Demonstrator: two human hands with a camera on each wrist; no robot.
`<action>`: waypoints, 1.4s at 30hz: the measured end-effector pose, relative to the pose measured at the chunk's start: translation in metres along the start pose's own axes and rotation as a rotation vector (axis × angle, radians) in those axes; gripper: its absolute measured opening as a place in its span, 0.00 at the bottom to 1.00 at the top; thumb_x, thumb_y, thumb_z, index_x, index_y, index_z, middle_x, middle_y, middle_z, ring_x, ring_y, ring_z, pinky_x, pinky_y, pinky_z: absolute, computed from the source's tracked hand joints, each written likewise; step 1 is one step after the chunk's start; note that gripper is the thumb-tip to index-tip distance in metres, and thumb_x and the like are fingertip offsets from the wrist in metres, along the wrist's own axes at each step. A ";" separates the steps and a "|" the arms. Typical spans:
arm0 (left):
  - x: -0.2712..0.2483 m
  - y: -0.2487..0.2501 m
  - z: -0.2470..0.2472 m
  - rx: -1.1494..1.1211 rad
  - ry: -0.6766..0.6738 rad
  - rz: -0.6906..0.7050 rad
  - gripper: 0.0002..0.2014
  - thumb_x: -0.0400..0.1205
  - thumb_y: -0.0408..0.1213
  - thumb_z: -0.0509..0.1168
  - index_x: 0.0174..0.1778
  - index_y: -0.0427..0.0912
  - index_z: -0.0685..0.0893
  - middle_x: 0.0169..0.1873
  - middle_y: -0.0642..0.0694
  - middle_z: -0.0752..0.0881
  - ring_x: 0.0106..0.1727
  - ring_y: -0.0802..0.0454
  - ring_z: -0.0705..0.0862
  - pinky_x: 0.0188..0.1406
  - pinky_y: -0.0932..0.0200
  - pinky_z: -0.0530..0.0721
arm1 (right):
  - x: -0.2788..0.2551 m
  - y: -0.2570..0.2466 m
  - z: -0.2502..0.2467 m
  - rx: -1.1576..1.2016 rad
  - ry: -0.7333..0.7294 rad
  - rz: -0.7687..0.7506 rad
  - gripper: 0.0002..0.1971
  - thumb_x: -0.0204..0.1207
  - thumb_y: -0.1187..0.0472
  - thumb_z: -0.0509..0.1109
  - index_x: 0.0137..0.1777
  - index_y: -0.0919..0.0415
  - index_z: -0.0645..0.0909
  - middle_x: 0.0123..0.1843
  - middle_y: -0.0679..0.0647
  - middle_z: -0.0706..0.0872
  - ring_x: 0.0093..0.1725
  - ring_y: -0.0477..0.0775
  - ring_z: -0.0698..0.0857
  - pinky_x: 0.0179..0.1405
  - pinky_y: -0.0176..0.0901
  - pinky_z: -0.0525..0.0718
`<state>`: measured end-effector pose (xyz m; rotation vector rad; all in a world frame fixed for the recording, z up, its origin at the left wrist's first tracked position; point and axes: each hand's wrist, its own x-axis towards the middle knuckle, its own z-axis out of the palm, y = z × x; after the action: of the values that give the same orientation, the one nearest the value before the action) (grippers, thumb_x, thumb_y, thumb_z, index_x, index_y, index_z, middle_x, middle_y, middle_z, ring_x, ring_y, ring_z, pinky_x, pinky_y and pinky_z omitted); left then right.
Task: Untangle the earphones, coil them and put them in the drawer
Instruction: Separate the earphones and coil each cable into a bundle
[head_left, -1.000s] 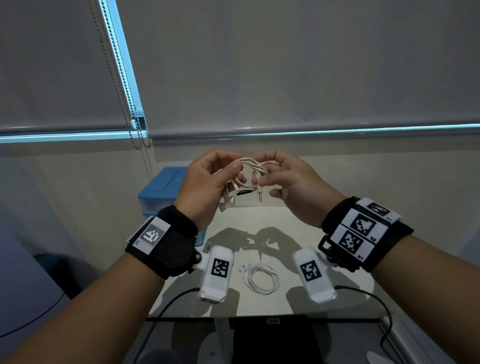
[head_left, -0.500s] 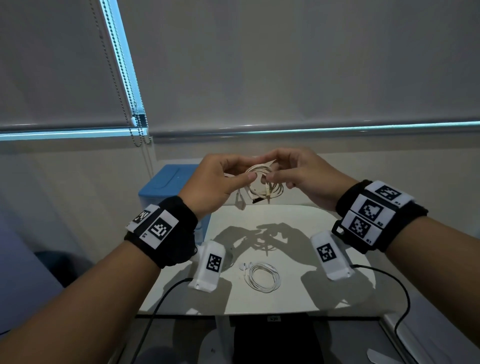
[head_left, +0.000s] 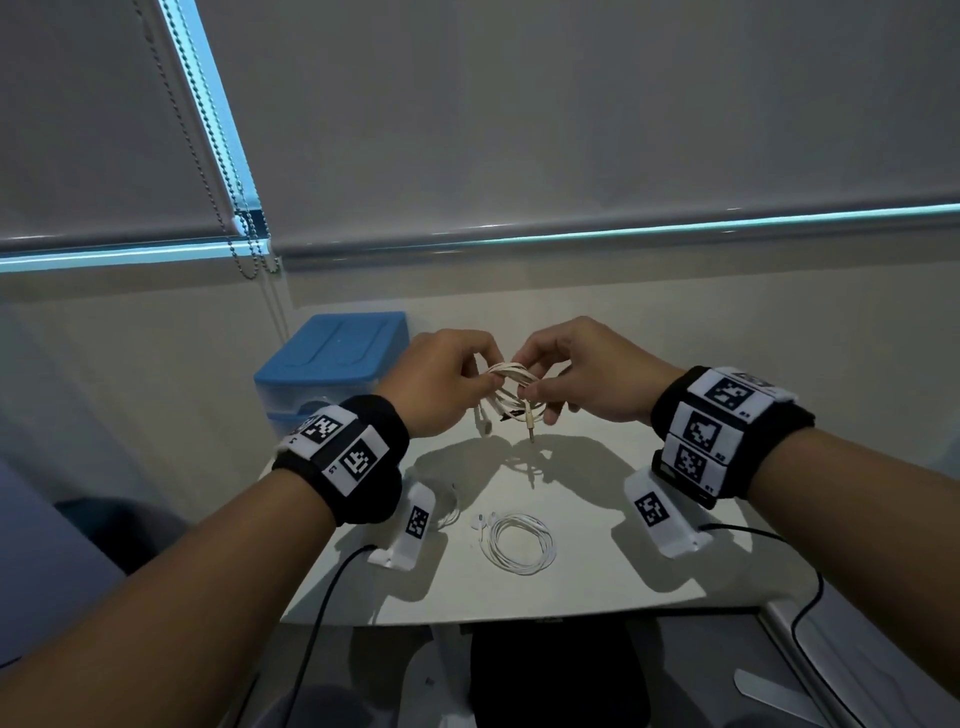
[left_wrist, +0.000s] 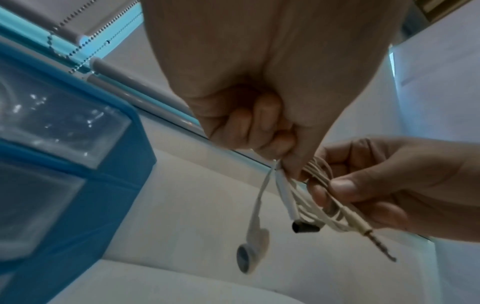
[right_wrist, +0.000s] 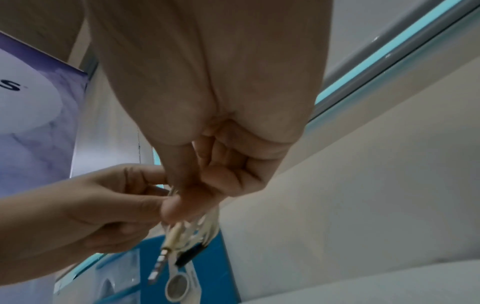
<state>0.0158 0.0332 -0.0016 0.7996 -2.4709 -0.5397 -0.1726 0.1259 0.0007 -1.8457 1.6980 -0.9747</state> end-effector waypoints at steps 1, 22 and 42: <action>0.000 -0.001 0.002 -0.050 -0.021 -0.021 0.01 0.84 0.38 0.72 0.48 0.48 0.88 0.30 0.49 0.90 0.27 0.55 0.87 0.28 0.63 0.80 | 0.002 0.003 0.002 -0.038 0.016 -0.004 0.08 0.78 0.71 0.77 0.51 0.58 0.88 0.45 0.52 0.92 0.33 0.52 0.93 0.30 0.37 0.83; -0.007 -0.025 0.045 0.015 -0.584 -0.170 0.07 0.88 0.41 0.65 0.50 0.50 0.89 0.37 0.53 0.90 0.31 0.62 0.84 0.37 0.68 0.79 | -0.014 0.041 0.040 -0.488 -0.241 -0.098 0.08 0.73 0.59 0.83 0.50 0.48 0.93 0.26 0.29 0.79 0.32 0.29 0.81 0.38 0.31 0.75; 0.002 -0.019 0.031 -0.164 -0.221 -0.187 0.06 0.82 0.34 0.76 0.47 0.38 0.85 0.30 0.39 0.90 0.22 0.51 0.85 0.22 0.60 0.82 | 0.009 0.022 0.022 0.231 0.001 0.156 0.08 0.77 0.76 0.75 0.54 0.70 0.87 0.33 0.56 0.89 0.27 0.48 0.87 0.25 0.34 0.78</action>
<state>0.0055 0.0247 -0.0355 0.9534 -2.5204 -0.9310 -0.1705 0.1113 -0.0280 -1.5425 1.6270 -1.0571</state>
